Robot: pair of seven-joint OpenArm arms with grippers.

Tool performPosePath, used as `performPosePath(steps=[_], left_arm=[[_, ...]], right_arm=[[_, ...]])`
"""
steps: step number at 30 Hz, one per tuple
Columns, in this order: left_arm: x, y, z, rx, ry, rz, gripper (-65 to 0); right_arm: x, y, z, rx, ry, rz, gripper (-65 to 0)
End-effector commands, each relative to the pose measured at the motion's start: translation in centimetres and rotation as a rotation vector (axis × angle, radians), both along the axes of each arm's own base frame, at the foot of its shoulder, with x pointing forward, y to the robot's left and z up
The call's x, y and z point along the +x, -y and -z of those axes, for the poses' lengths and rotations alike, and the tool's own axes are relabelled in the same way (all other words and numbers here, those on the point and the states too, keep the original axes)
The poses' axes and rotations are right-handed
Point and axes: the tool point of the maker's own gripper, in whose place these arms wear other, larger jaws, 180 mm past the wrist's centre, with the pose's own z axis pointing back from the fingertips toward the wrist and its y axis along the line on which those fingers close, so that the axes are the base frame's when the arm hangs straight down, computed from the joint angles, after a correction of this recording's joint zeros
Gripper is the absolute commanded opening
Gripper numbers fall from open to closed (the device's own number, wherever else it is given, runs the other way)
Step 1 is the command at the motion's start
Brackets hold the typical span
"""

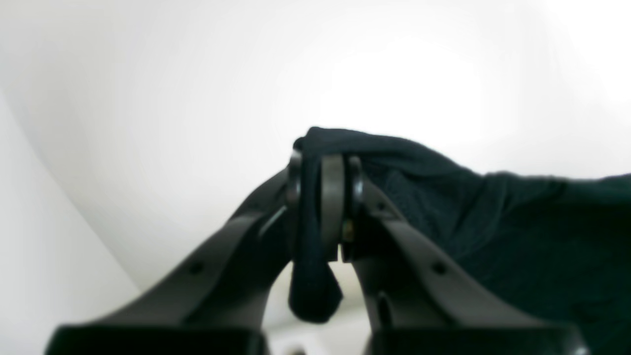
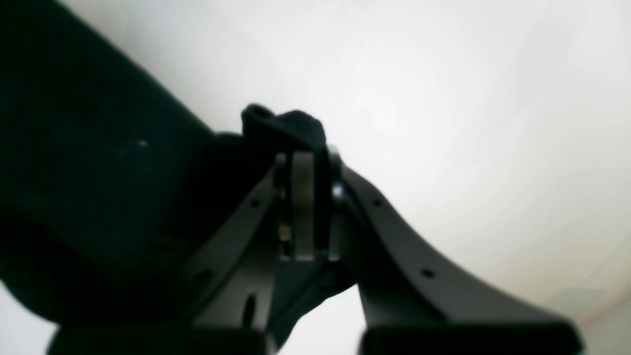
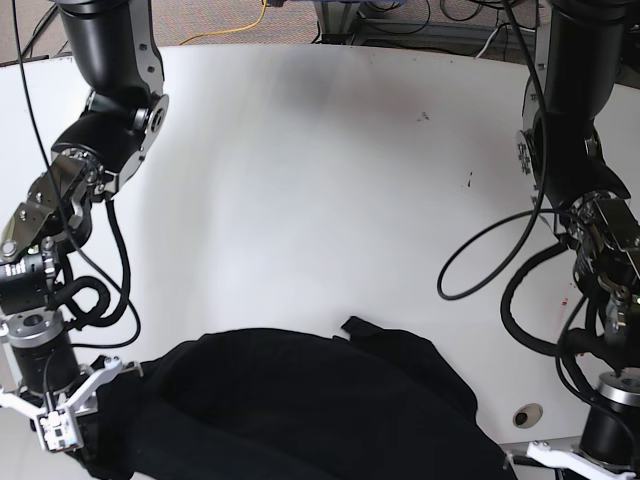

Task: Layout the t-shirt on the table in an organized manner, then fold the t-shirt properly
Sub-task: 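Lift the shirt with both grippers and spread the shoulders apart, then lay the shirt flat on the table and release both grippers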

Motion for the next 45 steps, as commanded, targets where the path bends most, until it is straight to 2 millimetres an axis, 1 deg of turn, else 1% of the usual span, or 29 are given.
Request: performPosePath(steps=[1, 2, 3, 5, 7, 9, 11, 12, 16, 18, 19, 20, 21, 22, 23, 25, 26, 28, 29, 31, 32, 33, 34, 35, 37, 38, 42, 44, 45], left_arm=[[-1.6, -0.5, -5.0, -0.011, 0.138, -0.003, -65.0], [-2.0, -0.7, -6.2, -0.013, 0.163, -0.007, -65.0], [-2.1, -0.7, -6.5, -0.013, 0.17, -0.008, -65.0], [-2.4, -1.1, -7.8, -0.007, 0.178, -0.024, -65.0], [-2.6, -1.2, -8.4, -0.001, 0.178, -0.033, -65.0], [-2.7, -1.3, -8.7, -0.002, 0.174, -0.036, -65.0], [-2.5, -1.3, -8.5, -0.003, 0.161, -0.039, -65.0], [-2.5, -1.3, -8.2, -0.003, 0.155, -0.038, -65.0], [-1.5, -1.3, -5.5, -0.001, 0.082, -0.043, -65.0], [-0.9, -1.3, -3.6, -0.001, 0.032, -0.043, -65.0], [-0.6, -1.3, -2.3, 0.003, -0.002, -0.044, -65.0], [-0.3, -1.2, -1.1, 0.014, -0.03, -0.04, -65.0], [-0.2, -1.1, 0.0, 0.022, -0.055, -0.037, -65.0], [0.0, -0.9, 1.2, 0.032, -0.084, -0.026, -65.0], [0.1, -0.7, 2.3, 0.035, -0.107, -0.019, -65.0], [0.4, -0.5, 5.7, 0.04, -0.186, 0.002, -65.0], [0.4, -0.6, 6.9, 0.035, -0.212, 0.006, -65.0], [0.0, -1.3, 9.7, 0.022, -0.275, 0.006, -65.0], [-0.1, -1.5, 10.8, 0.019, -0.303, 0.007, -65.0], [-0.6, -2.0, 13.8, 0.018, -0.378, 0.006, -65.0], [-0.8, -2.1, 14.5, 0.02, -0.397, 0.005, -65.0], [-1.3, -2.5, 16.7, 0.022, -0.455, 0.001, -65.0], [-1.5, -2.7, 17.7, 0.025, -0.48, -0.004, -65.0], [-2.0, -3.0, 19.2, 0.034, -0.522, -0.009, -65.0], [-2.8, -3.4, 21.1, 0.049, -0.576, -0.019, -65.0], [-3.6, -3.9, 23.2, 0.061, -0.635, -0.027, -65.0], [-5.6, -4.7, 27.3, 0.087, -0.751, -0.04, -65.0], [-7.2, -5.1, 29.9, 0.104, -0.83, -0.045, -65.0], [-7.8, -5.3, 30.7, 0.108, -0.855, -0.047, -65.0]], right_arm=[[-0.5, 0.9, -4.2, -0.025, 0.094, 0.026, -63.9], [-0.6, 1.1, -5.3, -0.031, 0.115, 0.033, -63.7], [-0.6, 1.1, -5.5, -0.032, 0.121, 0.034, -63.7], [-0.7, 1.3, -6.7, -0.036, 0.146, 0.039, -63.7], [-0.7, 1.3, -7.0, -0.037, 0.153, 0.038, -63.7], [-0.7, 1.3, -7.1, -0.037, 0.155, 0.038, -63.7], [-0.7, 1.3, -6.8, -0.037, 0.147, 0.04, -63.7], [-0.6, 1.4, -6.4, -0.037, 0.134, 0.042, -63.7], [-0.6, 1.4, -3.7, -0.036, 0.068, 0.043, -63.7], [-0.6, 1.3, -1.7, -0.033, 0.021, 0.04, -63.9], [-0.6, 1.3, -0.7, -0.032, -0.002, 0.04, -64.0], [-0.8, 1.5, 0.8, -0.028, -0.035, 0.044, -64.0], [-1.0, 1.6, 1.7, -0.024, -0.057, 0.048, -64.0], [-1.2, 1.7, 3.3, -0.014, -0.091, 0.049, -64.0], [-1.3, 1.7, 4.3, -0.005, -0.114, 0.049, -64.2], [-2.1, 1.4, 7.5, 0.027, -0.183, 0.032, -64.2], [-2.4, 1.5, 8.5, 0.034, -0.205, 0.028, -64.2], [-3.5, 1.6, 11.3, 0.06, -0.268, 0.023, -64.2], [-3.9, 1.5, 12.3, 0.074, -0.29, 0.021, -64.2], [-5.2, 1.6, 14.9, 0.102, -0.351, 0.019, -64.2], [-5.6, 1.5, 15.6, 0.11, -0.368, 0.016, -64.2], [-6.4, 1.4, 17.2, 0.126, -0.408, 0.01, -64.2], [-6.9, 1.3, 17.9, 0.132, -0.427, 0.009, -64.2], [-7.6, 1.2, 19.0, 0.146, -0.454, 0.006, -64.2], [-8.7, 1.1, 20.7, 0.168, -0.497, 0.006, -64.2], [-9.7, 1.0, 22.0, 0.186, -0.532, 0.007, -64.2], [-12.1, 0.5, 24.9, 0.241, -0.608, 0.012, -64.2], [-13.7, 0.1, 26.7, 0.266, -0.662, 0.014, -64.2], [-14.3, -0.1, 27.3, 0.276, -0.679, 0.013, -64.2]])
